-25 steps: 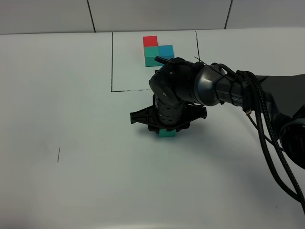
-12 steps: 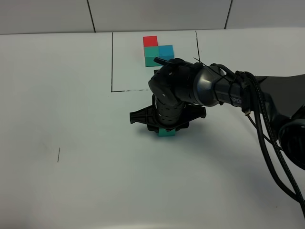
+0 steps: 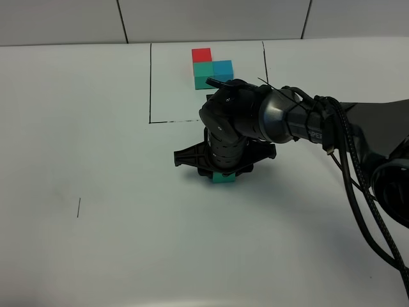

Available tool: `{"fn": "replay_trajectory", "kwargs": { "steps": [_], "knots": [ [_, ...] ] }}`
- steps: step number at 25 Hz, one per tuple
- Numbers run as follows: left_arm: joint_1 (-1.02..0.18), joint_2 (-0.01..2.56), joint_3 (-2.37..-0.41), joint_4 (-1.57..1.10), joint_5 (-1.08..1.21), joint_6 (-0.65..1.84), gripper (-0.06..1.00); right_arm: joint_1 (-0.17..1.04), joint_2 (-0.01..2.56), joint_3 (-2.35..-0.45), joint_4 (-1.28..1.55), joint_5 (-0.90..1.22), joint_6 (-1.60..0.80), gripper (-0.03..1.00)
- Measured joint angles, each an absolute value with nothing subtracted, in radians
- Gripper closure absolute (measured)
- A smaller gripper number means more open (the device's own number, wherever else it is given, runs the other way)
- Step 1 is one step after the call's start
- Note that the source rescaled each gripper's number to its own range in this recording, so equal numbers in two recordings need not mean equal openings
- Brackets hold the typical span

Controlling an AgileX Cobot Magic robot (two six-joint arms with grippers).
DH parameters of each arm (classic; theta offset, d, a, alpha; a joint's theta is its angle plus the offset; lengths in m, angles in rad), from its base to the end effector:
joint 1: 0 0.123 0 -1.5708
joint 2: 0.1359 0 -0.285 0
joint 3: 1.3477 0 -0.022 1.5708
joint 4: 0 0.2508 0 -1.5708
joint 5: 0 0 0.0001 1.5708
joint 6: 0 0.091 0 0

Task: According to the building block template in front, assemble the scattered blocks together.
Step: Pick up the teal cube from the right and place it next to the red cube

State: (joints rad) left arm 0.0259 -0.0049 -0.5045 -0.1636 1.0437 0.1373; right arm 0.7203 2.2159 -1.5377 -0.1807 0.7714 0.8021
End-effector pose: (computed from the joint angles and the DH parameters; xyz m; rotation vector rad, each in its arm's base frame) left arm -0.0057 -0.0130 0.2808 0.1186 2.0050 -0.0908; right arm 0.3386 0.2820 0.1157 -0.0503 2.8943 0.0621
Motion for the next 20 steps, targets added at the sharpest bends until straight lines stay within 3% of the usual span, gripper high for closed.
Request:
{"fn": "replay_trajectory", "kwargs": {
  "steps": [20],
  "knots": [
    [0.026,-0.005,-0.505,-0.164,1.044,0.137,0.73,0.710,2.225,-1.538,-0.207,0.735,0.810,0.96]
  ]
}}
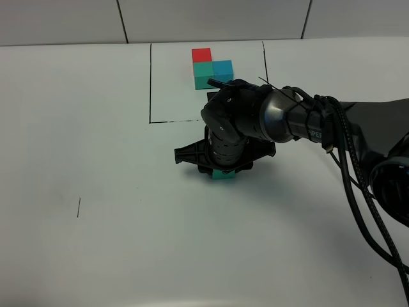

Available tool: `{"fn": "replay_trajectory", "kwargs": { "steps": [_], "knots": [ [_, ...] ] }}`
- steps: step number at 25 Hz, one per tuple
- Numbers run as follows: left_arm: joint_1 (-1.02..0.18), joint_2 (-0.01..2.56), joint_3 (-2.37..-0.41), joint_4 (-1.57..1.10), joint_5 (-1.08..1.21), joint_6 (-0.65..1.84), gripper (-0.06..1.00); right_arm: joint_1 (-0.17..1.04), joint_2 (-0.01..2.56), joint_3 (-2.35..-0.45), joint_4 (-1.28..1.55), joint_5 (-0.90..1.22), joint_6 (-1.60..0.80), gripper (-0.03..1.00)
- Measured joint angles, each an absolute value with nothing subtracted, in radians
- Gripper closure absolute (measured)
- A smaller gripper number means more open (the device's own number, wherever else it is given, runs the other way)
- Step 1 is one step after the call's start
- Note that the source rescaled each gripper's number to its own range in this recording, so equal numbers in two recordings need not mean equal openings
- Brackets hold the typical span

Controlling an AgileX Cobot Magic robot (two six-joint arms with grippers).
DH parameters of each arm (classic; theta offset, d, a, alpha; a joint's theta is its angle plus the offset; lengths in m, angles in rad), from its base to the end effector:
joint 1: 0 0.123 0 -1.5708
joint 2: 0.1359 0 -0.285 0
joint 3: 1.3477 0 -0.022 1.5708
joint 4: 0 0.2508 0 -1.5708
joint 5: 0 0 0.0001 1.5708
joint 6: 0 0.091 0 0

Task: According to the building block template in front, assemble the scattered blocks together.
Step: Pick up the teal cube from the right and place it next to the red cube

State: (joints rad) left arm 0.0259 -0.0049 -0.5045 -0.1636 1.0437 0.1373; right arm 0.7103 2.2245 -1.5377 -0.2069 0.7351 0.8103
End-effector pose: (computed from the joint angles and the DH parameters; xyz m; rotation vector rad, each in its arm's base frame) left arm -0.0057 -0.0130 0.2808 0.1186 2.0050 -0.0908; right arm 0.3446 0.2798 0.1129 -0.0534 2.8623 0.0704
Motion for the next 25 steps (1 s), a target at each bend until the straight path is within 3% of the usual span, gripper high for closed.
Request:
{"fn": "replay_trajectory", "kwargs": {
  "steps": [25],
  "knots": [
    [0.026,-0.005,-0.505,-0.164,1.044,0.137,0.73,0.710,2.225,-1.538,-0.220,0.726,0.817,0.96]
  ]
}}
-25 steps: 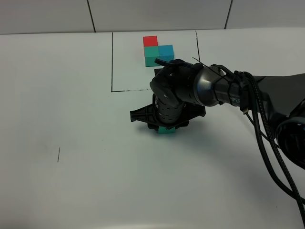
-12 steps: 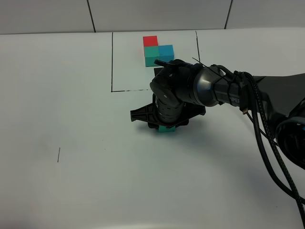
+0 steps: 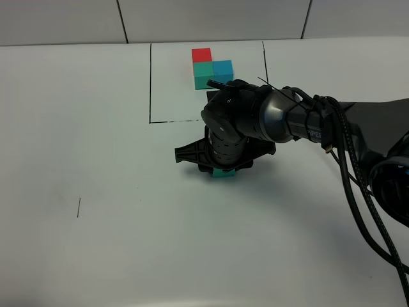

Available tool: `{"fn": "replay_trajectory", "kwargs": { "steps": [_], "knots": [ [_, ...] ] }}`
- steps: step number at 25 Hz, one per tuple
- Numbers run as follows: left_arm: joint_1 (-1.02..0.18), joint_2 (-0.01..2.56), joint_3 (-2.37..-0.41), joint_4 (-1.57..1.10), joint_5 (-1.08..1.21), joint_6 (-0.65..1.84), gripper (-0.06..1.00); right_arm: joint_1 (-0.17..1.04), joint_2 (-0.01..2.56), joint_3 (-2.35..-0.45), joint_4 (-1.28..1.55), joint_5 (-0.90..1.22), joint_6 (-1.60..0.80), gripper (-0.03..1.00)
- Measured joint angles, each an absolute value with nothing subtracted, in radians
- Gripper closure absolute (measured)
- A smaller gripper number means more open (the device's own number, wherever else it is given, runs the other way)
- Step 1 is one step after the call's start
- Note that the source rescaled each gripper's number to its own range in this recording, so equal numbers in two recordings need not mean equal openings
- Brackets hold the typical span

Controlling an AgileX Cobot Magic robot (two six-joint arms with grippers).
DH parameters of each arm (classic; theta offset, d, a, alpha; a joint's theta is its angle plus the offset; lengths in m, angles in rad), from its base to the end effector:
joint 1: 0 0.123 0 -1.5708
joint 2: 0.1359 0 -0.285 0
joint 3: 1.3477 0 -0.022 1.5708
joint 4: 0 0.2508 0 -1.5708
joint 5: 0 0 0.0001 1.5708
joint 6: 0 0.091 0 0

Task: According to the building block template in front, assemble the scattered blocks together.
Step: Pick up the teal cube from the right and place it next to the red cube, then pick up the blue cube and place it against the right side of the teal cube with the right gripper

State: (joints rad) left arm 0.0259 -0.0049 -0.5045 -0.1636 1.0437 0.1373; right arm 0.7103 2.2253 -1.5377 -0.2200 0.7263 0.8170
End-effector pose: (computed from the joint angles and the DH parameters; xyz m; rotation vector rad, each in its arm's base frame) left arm -0.0057 -0.0130 0.2808 0.1186 2.0050 -0.0908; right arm 0.3457 0.2799 0.1128 -0.0573 2.8504 0.0697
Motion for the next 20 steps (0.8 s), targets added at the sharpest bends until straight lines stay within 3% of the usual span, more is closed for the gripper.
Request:
{"fn": "replay_trajectory", "kwargs": {
  "steps": [7,10,16,20],
  "knots": [
    [0.026,-0.005,-0.505,-0.164,1.044,0.137,0.73,0.710,2.225,-1.538,-0.217,0.725,0.819,0.93],
    [0.026,-0.005,-0.505,-0.164,1.044,0.137,0.73,0.709,2.229,-1.538,-0.218,0.716,0.819,0.72],
    [0.026,-0.005,-0.505,-0.164,1.044,0.137,0.73,0.709,2.229,-1.538,-0.220,0.710,0.812,0.18],
    [0.026,-0.005,-0.505,-0.164,1.044,0.137,0.73,0.709,2.224,-1.538,-0.220,0.713,0.800,0.00]
  ]
}}
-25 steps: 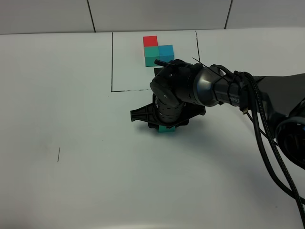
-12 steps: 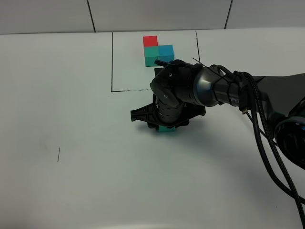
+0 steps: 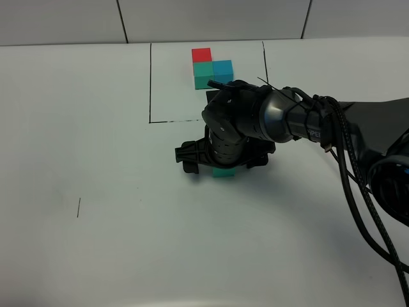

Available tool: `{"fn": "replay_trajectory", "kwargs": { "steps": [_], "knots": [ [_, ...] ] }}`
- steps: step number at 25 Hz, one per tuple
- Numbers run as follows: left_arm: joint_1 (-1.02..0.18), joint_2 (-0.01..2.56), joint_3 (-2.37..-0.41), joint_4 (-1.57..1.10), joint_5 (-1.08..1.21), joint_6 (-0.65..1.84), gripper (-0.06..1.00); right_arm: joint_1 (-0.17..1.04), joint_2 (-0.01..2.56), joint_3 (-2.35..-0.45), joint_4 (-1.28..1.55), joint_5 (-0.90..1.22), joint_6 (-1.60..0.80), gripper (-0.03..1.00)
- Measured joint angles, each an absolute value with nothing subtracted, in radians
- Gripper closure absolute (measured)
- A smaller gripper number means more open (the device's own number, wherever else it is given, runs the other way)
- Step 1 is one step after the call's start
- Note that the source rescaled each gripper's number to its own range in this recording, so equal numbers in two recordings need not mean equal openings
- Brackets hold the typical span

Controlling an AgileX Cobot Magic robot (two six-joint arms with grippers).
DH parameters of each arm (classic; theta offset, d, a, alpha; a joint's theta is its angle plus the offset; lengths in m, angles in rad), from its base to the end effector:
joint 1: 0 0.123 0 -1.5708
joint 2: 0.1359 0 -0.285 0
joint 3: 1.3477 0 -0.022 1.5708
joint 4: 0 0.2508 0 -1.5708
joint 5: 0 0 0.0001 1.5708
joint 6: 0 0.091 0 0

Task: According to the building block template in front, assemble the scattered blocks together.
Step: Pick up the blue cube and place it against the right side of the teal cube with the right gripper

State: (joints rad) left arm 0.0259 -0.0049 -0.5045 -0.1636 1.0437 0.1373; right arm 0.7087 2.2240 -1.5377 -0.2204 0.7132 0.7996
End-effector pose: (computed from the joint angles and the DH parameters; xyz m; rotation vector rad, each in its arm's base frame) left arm -0.0057 -0.0130 0.2808 0.1186 2.0050 -0.0908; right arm 0.3469 0.2802 0.1137 -0.0815 2.8390 0.0801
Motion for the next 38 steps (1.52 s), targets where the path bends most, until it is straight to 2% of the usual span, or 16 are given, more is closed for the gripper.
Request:
{"fn": "replay_trajectory", "kwargs": {
  "steps": [3,12,19,26,38],
  "knots": [
    [0.026,-0.005,-0.505,-0.164,1.044,0.137,0.73,0.704,2.209,-1.536,-0.219,0.719,0.791,-0.03],
    [0.026,-0.005,-0.505,-0.164,1.044,0.137,0.73,0.702,2.098,-1.536,-0.214,0.754,0.703,-0.03],
    [0.026,-0.005,-0.505,-0.164,1.044,0.137,0.73,0.640,2.003,-1.507,-0.166,0.843,0.524,-0.03],
    [0.026,-0.005,-0.505,-0.164,1.044,0.137,0.73,0.517,1.867,-1.332,-0.164,0.834,0.423,-0.03],
    [0.026,-0.005,-0.505,-0.164,1.044,0.137,0.73,0.172,1.697,-1.054,-0.042,0.794,0.152,-0.03]
  ]
}}
